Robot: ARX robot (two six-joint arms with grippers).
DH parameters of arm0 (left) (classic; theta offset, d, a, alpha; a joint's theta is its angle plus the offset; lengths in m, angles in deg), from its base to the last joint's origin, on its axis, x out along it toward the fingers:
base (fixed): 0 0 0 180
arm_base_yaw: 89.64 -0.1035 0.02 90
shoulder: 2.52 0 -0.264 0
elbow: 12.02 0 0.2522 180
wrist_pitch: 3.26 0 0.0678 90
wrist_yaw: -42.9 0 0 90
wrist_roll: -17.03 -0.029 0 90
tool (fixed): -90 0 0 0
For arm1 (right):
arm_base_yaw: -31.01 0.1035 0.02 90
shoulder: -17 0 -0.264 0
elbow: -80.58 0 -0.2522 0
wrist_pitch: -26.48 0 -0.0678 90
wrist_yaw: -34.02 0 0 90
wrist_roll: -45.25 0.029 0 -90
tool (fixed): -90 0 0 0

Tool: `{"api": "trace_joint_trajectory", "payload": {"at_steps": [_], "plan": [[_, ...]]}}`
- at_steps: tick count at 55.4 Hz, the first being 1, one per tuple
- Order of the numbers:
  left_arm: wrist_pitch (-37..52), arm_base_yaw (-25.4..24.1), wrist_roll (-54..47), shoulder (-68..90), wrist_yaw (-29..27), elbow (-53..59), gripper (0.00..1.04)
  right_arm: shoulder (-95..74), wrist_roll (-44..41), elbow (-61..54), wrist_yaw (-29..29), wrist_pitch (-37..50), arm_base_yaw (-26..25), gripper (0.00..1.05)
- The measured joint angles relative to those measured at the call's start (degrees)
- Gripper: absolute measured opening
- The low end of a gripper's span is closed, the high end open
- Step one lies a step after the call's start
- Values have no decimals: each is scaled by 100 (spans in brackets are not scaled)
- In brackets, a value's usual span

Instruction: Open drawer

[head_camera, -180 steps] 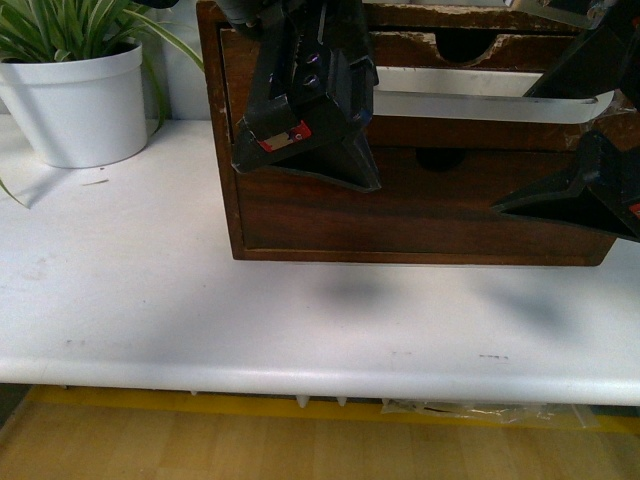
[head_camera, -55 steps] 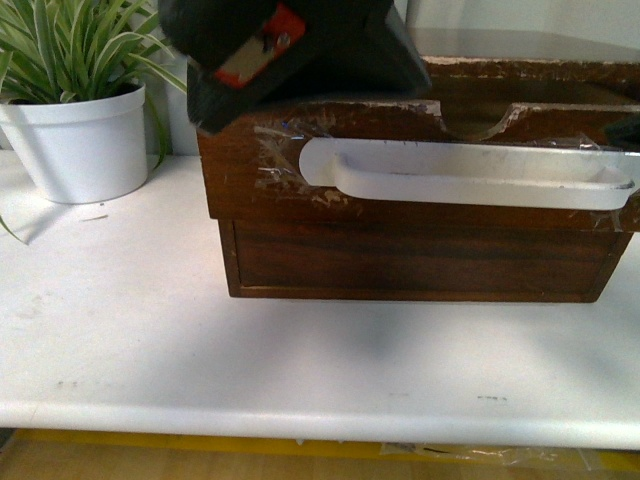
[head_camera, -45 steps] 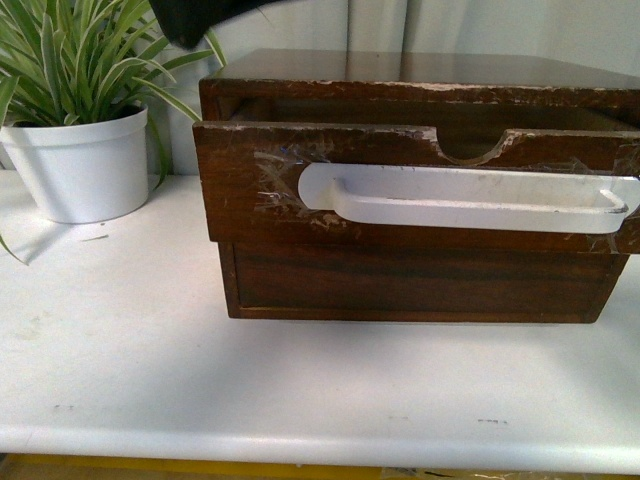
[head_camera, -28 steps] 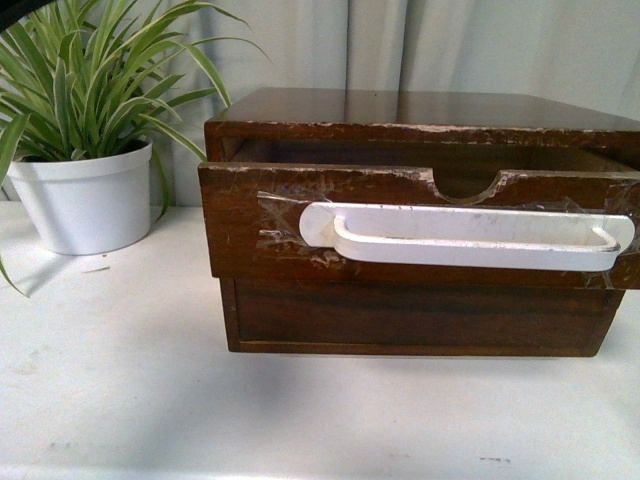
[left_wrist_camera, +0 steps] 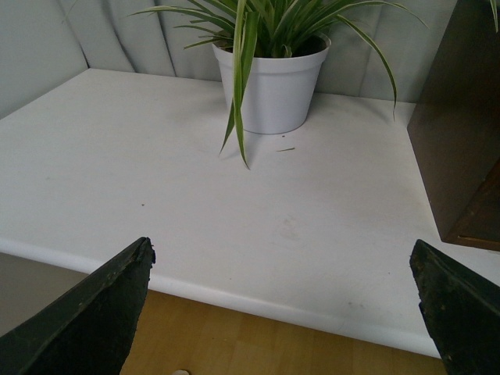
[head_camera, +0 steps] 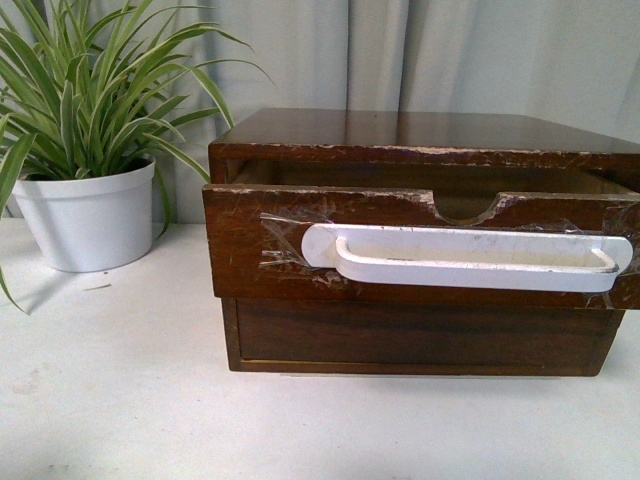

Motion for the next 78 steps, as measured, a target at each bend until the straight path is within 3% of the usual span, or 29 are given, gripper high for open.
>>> {"api": "trace_joint_trajectory", "payload": {"at_steps": [2,5,8,14,19,24,29,78], "plan": [[52,-48,-4,-68,164,26,97,55,9,-50,-229,105,68,91],[490,-444,-160,-525,1390,354,83,435,11,-170,-544,-162,162,79],[566,-669,-201,-785,1923,490,72,778,11,-348,-772,-310,328,67],[590,-944,-243,-938,2258,647,54,986,11,-433,-1032,-313,623,49],[586,-1574,-273,-1051,3062,787,38,1058,11,-553,-1233,-317,815,35],[592,-1867,-286,-1128,3119,863,24,1169,13,-647,-2026,-339,1440,19],[614,-1891,-291,-1202,3206,962,4,1250,2,-721,-2041,-337,1718,1],[688,-1906,-310,-1635,3193,1410,4,1631,13,-1137,-2103,-286,1729,1]]}}
